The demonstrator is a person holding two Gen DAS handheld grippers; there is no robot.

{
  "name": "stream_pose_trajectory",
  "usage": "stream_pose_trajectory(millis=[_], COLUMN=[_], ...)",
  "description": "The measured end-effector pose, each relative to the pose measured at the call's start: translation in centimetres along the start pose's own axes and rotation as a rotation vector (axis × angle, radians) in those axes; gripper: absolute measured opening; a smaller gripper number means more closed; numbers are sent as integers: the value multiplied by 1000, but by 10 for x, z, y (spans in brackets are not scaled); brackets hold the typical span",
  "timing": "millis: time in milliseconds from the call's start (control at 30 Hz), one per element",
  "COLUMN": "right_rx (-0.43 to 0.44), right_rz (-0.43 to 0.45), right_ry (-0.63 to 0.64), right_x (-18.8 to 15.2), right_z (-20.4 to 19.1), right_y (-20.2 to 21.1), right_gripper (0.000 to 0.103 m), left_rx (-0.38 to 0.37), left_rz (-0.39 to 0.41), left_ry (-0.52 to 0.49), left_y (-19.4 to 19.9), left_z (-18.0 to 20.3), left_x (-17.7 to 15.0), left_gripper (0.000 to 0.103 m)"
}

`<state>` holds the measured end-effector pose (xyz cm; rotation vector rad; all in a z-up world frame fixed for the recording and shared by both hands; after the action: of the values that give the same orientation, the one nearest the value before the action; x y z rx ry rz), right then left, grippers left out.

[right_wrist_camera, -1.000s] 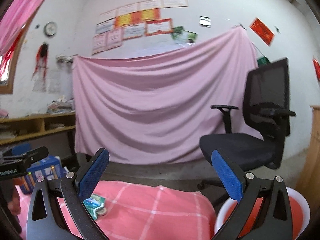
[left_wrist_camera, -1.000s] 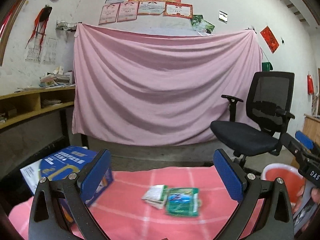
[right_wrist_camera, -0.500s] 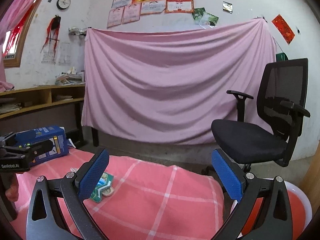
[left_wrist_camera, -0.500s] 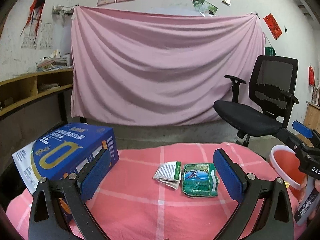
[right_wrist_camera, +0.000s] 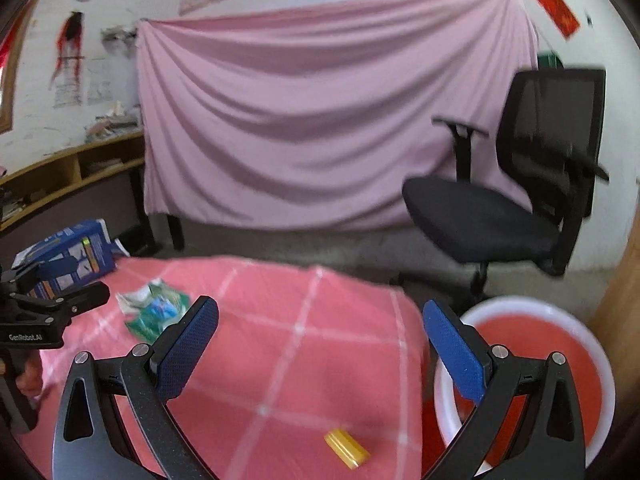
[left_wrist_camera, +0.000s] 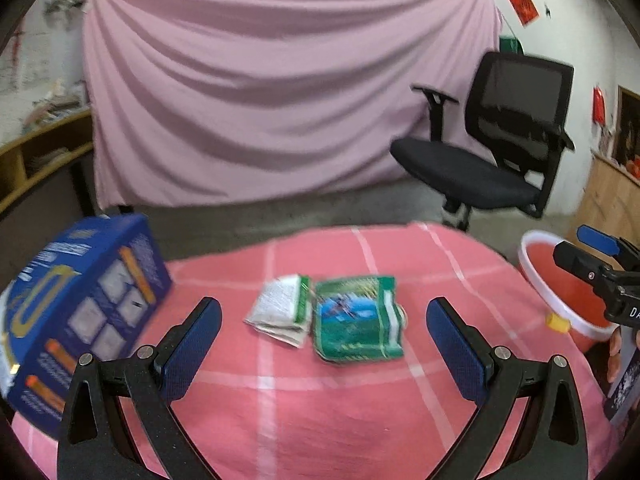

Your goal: Collect trash

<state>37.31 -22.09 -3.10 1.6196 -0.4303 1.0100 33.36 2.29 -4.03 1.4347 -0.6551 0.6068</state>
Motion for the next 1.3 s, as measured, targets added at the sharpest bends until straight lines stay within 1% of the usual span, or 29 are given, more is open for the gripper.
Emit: stream_pose_trajectory(millis=[100,200,267,367,400,533,600,667,700,733,767,800,833,867,900,933,967,1000,1067,1133,1300], right_rx=[13,18,37,55,59,89,100,109,111,116,122,127,129,123,121,122,123,124,132,136,154], right_rz=[-73,-139,-185,-244,-257,-297,-313,-323,-327,-331,-339,-347,-350,-345,-343,-340,-338,-335,-330,-327,-322], right_ry=[-6,14,21,35,40,42,50,61,64,68,71,74,78,83,90,95,96,94,87,90,95], right_x=[-9,-20,-28,-38,-41,-49,-52,-56,-57,-58,-61,-62,-63,-63,-63,-62,-61,-61,-59,-58,-52], right_z=[6,6,6,8,9,14,15,17,17,18,18,17,16,15,13,11,11,11,9,7,1], right_y=[-8,-14,-17,-20,-21,-22,-21,-18,-17,-17,-17,-19,-21,-22,-22,-23,-23,-24,-28,-31,-36], right_gripper=[103,103,103,98,95,80,75,74,71,64,58,47,42,42,40,37,35,31,27,21,14], left_rx=[-17,-27,-40,-53,-57,-62,-65,-68,-66,-64,-63,-60,-56,-52,-48,-45,-42,-42,-40,-31,-40], left_rz=[-84,-147,-190,-245,-260,-283,-285,-285,-286,-289,-292,-294,-297,-298,-300,-302,-305,-308,-312,-313,-306], left_ry=[-20,-26,-24,-18,-15,2,13,24,27,28,28,26,23,18,11,5,-3,-9,-22,-33,-26], left_y=[-16,-28,-36,-45,-48,-50,-50,-50,-50,-51,-52,-53,-52,-53,-53,-54,-55,-56,-57,-59,-58], left_z=[9,13,15,17,17,15,13,11,10,10,9,9,10,10,11,11,12,13,14,16,15], left_x=[1,1,0,-1,-1,-1,0,1,1,1,2,2,1,2,2,1,1,1,0,0,-3], left_gripper=[100,100,100,100,100,100,100,99,98,94,91,89,84,77,74,67,63,60,48,46,39])
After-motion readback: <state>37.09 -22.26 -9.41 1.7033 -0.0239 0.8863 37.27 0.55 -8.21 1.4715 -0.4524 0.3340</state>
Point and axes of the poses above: each gripper's, at about its wrist camera, not at the fingertips, and y roughly against the way its jaws point, z to its right, x to its top, the point moved 4 cm from there along -y, roughly the way its jaws point, and after that the axes turned 9 degrees about -z, right-handed, at the moved point
